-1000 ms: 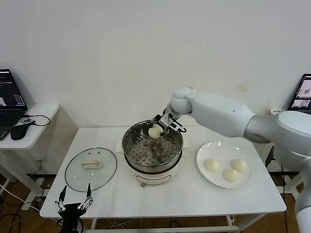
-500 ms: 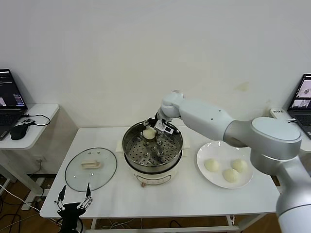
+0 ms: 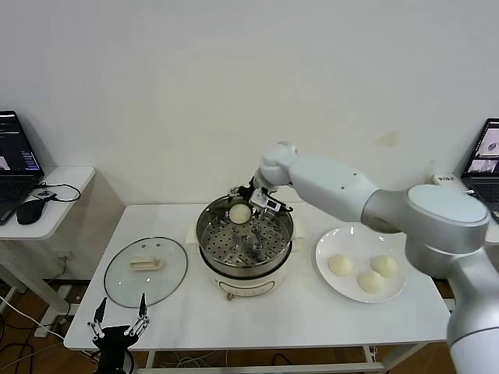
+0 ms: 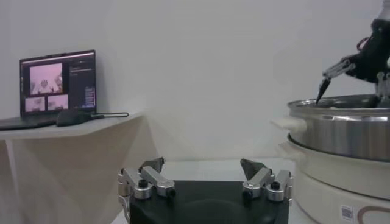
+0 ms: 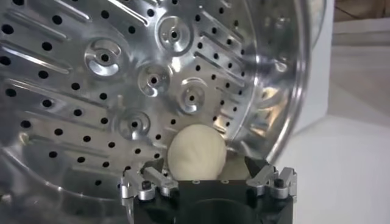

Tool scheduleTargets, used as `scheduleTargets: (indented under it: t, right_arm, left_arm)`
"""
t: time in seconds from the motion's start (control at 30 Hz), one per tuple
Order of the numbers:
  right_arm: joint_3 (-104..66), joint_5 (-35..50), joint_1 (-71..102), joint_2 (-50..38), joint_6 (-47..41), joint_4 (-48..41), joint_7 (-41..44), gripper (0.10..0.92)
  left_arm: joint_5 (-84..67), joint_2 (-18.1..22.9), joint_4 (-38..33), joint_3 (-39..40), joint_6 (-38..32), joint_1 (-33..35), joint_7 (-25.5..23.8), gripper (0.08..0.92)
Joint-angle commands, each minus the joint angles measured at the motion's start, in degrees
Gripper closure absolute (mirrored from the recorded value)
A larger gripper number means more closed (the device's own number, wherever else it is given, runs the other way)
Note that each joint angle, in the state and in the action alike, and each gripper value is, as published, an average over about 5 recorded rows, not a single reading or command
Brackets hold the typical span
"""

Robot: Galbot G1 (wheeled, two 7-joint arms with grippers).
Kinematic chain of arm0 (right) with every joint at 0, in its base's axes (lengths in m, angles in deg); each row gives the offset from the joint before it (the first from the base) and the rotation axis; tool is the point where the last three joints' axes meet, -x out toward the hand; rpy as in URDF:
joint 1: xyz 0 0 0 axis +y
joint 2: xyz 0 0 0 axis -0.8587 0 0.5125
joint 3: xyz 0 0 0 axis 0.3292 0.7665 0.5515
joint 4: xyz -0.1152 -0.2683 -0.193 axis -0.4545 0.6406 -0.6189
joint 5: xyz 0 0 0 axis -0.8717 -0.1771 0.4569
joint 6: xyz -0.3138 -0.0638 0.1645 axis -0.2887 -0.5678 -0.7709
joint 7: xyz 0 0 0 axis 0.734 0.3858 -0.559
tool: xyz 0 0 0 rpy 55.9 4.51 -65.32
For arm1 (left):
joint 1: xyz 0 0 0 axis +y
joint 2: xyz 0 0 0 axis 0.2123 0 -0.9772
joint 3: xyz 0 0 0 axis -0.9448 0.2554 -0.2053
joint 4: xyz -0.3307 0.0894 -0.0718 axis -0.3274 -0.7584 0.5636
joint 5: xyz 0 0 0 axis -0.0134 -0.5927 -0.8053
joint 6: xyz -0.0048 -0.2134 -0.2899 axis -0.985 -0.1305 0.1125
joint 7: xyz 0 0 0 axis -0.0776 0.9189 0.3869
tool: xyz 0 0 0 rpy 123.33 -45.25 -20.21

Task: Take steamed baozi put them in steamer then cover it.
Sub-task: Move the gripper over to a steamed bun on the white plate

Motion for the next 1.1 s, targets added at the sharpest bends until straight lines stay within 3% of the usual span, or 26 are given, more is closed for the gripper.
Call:
scheduleTargets:
  t: [0.03,0.3,0.63,0.83,1.1]
  right_arm:
    - [2.1,14.2,-7.3,-8.0,-13.1,12.0,5.2,0.202]
    - [3.1,20.3,-11.7,-25.9,-34.1,28.5,7.4,0.202]
    - [0.2,16.5,-2.9,-47.7,-38.2,37.4,11.7,0.202]
    - [-12.2,12.3,13.5,-50.7,-37.2,35.2,12.4,0.203]
    - [-22.1,6.5,27.3,-46.2,-36.0,27.8,13.6,0.203]
  left_arm:
    - [-0.1,-0.3,-0.4,-0.2,0.0,0.0,0.0,0.177]
    - [-1.1,-1.5,-1.3,-0.6,1.4,-0.7,-0.4,0.177]
    - [-2.5,-4.0,-1.7,-2.1,3.5,-2.0,-0.9,0.177]
    - [-2.5,-4.5,-0.3,-2.1,3.5,-2.2,-0.9,0.177]
    - [-2.4,-4.3,-0.2,-2.8,4.1,-1.7,-1.1,0.177]
